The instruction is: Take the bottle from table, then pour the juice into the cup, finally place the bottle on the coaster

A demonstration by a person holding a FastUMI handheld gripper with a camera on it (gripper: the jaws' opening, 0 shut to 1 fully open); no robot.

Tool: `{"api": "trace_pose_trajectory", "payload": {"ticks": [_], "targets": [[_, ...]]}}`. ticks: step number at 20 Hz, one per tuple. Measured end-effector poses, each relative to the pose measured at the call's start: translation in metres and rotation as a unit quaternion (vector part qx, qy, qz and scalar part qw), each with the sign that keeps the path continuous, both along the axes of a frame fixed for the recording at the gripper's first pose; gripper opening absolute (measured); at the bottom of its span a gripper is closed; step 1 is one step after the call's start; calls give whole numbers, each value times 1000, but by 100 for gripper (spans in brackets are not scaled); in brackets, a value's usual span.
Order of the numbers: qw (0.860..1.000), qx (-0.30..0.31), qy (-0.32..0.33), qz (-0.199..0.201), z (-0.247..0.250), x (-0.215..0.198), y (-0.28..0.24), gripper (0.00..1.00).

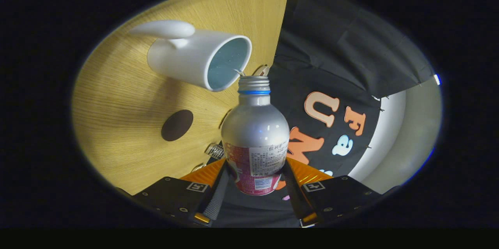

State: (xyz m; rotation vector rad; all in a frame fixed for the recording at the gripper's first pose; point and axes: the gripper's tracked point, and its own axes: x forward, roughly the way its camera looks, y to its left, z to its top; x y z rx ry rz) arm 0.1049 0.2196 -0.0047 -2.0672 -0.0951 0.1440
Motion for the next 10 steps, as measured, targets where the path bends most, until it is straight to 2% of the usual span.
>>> {"api": "trace_pose_trajectory", "payload": {"ticks": [10], "targets": [[999,-36,4,-2,4,0,1,72]]}}
